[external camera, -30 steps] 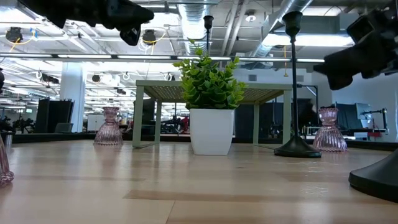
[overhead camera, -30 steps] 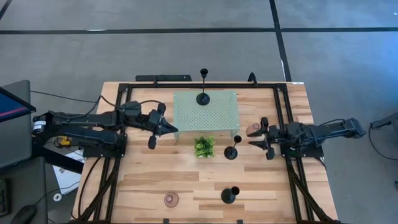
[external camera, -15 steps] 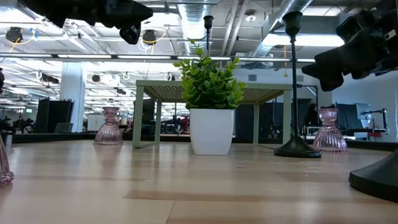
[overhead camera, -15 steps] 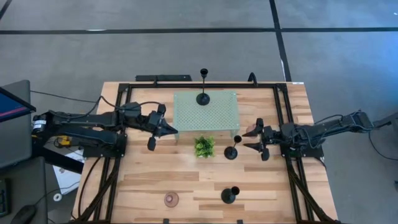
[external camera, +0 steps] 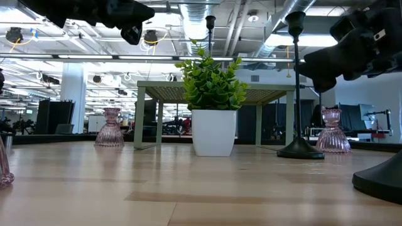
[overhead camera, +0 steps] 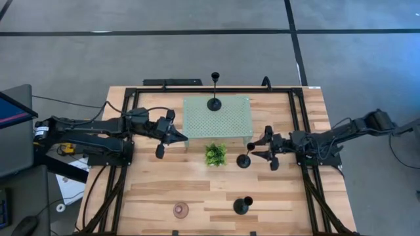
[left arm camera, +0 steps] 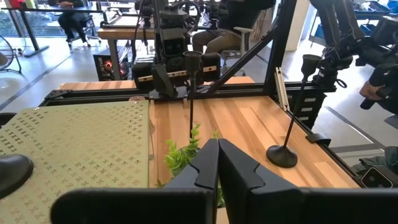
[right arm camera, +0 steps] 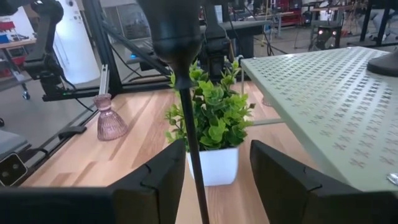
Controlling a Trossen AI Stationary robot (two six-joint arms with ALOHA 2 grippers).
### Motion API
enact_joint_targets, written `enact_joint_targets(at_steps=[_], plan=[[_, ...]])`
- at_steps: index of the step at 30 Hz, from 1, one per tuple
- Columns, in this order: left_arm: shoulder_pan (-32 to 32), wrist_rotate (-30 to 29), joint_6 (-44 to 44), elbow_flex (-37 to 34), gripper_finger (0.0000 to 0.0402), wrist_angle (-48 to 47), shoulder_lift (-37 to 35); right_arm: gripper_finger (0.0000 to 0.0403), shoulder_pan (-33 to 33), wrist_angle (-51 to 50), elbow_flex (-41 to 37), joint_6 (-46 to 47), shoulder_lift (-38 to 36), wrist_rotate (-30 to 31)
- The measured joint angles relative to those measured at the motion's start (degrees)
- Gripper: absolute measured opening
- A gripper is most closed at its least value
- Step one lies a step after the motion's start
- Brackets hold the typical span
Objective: Pick & Place candle stick holders
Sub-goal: Put the top black candle holder on the shelf
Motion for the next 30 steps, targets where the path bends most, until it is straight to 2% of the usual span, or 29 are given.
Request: enact_joint_targets(at_steps=[5,17,21,30], plan=[[0.01,0.01,0.00,0.00,0.0005,0.00,0.00,0.0175,0.00,6.63,0.10,0.02,5.78,-1.55],[0.02,0.01,-0.02,0.00,0.0006,-0.02,0.00,0.0160,2.67,7.09,8.48,-0.47,19.43,-1.64],[0.00,0.01,-0.02,0.00,0.0005,-0.02,0.00,0.0126,2.41,6.63,8.77,-0.35,20.57,-1.59],[0.00,0.01,-0.04,0.00,0.0009,-0.04,0.00,0.0008,2.10,4.85,8.80,-0.17,18.89,-0.83]])
